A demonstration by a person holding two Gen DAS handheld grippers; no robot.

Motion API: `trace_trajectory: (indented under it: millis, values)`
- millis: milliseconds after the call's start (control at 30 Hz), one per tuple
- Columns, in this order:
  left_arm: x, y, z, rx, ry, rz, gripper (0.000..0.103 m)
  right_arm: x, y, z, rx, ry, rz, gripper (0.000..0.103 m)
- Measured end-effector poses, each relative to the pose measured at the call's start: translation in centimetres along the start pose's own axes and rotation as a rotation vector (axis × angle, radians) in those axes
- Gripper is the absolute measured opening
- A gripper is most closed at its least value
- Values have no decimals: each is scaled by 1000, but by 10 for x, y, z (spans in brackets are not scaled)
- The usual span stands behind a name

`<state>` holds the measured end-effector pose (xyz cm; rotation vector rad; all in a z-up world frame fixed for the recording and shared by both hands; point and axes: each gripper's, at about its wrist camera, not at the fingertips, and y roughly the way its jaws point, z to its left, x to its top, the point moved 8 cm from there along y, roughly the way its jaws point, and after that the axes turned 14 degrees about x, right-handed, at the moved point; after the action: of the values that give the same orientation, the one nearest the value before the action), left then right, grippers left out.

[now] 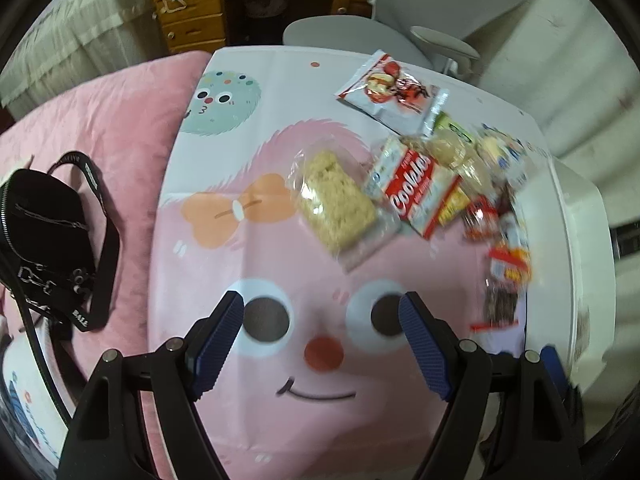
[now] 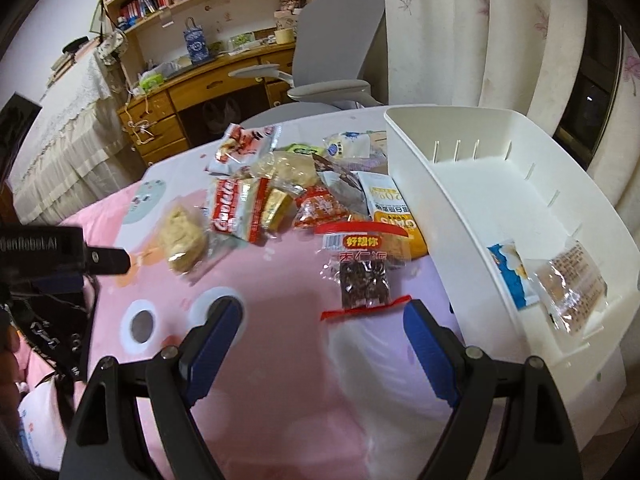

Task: Organize snacks
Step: 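Grasp the bagged rice-crispy bar with the left tool while the right tool grasps the red-topped date bag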

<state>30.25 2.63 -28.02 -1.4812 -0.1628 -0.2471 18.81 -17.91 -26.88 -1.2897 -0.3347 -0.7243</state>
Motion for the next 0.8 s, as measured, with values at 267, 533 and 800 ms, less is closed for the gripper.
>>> trace_trajectory:
  millis: [267,533,800]
  values:
    - [38,46,-13,42,-85,62,79,5,35,-21,-54,-18,22,85]
    - [63,80,-21,70,-138,89,79,4,60,-33,-64,-28,63,85]
    - [72,97,-23,89,-158,100,79,1,79,-36,-56,-58,115,85]
